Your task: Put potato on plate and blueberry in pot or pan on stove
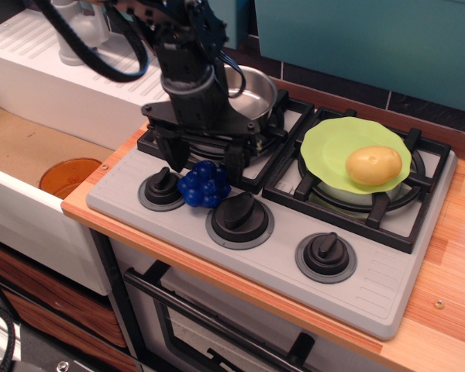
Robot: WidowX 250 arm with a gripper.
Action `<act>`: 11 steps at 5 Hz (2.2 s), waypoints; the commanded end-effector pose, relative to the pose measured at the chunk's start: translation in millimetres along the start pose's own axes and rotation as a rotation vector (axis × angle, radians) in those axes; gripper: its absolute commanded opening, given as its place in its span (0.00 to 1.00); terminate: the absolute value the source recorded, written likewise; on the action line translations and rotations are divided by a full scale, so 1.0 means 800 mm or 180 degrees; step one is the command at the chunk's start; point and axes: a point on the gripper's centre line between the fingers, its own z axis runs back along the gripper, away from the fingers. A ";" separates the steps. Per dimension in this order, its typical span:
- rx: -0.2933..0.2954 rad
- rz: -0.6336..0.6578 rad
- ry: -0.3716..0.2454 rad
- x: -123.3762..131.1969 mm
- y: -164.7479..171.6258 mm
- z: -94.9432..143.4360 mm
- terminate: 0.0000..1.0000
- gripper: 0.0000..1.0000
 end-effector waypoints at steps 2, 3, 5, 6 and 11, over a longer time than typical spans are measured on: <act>0.0047 0.0137 -0.0108 -0.007 -0.014 -0.008 0.00 0.00; 0.0074 0.0145 -0.0065 -0.005 -0.021 0.004 0.00 0.00; 0.0132 0.0102 0.0109 0.018 -0.026 0.043 0.00 0.00; 0.0178 0.0079 0.0173 0.034 -0.025 0.060 0.00 0.00; 0.0230 -0.0084 0.0239 0.036 -0.025 0.080 0.00 1.00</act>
